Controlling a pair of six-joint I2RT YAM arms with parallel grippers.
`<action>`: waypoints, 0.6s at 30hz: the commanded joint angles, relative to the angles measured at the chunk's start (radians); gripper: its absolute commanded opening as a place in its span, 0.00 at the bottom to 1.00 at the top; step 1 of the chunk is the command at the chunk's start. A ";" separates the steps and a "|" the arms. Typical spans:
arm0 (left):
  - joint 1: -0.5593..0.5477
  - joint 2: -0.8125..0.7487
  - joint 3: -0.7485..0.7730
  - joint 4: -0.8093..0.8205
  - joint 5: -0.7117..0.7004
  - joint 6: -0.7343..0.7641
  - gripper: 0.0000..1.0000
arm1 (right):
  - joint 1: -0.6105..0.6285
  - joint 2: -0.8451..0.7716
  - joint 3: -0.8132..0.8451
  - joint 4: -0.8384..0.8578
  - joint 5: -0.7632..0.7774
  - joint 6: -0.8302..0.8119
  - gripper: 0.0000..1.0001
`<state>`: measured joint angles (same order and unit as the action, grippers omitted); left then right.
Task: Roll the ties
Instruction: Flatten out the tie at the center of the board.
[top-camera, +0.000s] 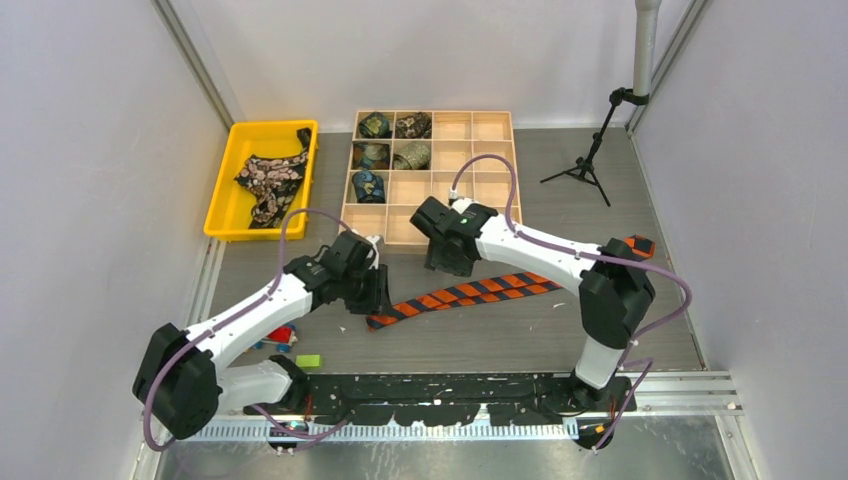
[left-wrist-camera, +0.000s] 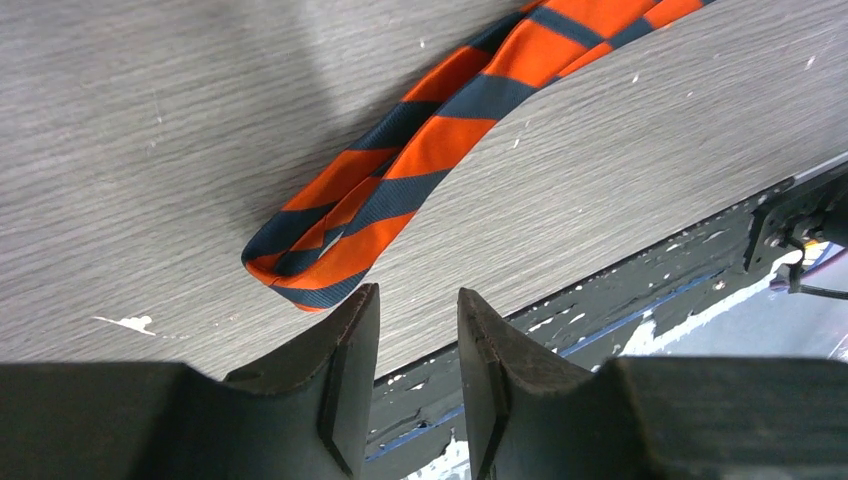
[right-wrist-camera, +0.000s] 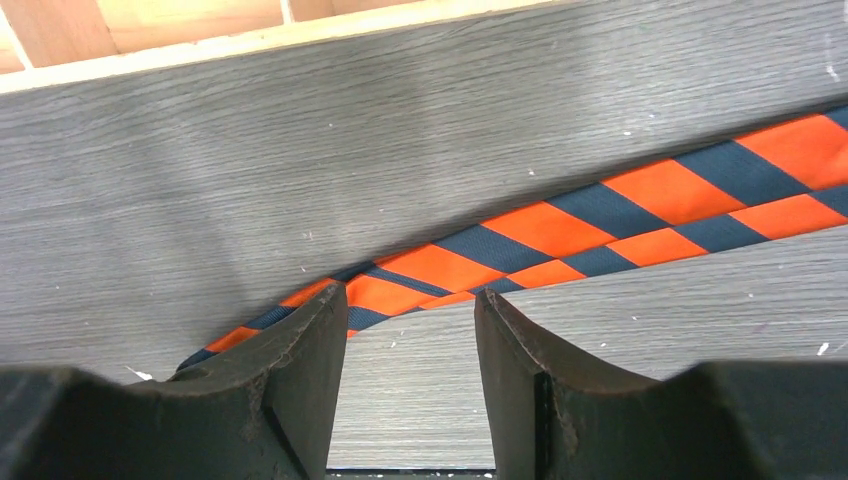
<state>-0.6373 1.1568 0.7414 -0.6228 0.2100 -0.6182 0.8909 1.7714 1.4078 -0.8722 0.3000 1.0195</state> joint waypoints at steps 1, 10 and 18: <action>-0.013 0.033 -0.045 0.065 0.017 -0.028 0.36 | -0.016 -0.106 -0.037 0.020 0.043 -0.018 0.55; -0.012 0.127 -0.080 0.181 -0.058 -0.049 0.35 | -0.019 -0.201 -0.125 0.056 0.041 -0.013 0.54; -0.003 0.194 -0.101 0.228 -0.124 -0.027 0.34 | -0.018 -0.229 -0.162 0.072 0.035 -0.013 0.53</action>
<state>-0.6468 1.3228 0.6556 -0.4610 0.1398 -0.6540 0.8745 1.5902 1.2602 -0.8337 0.3138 1.0142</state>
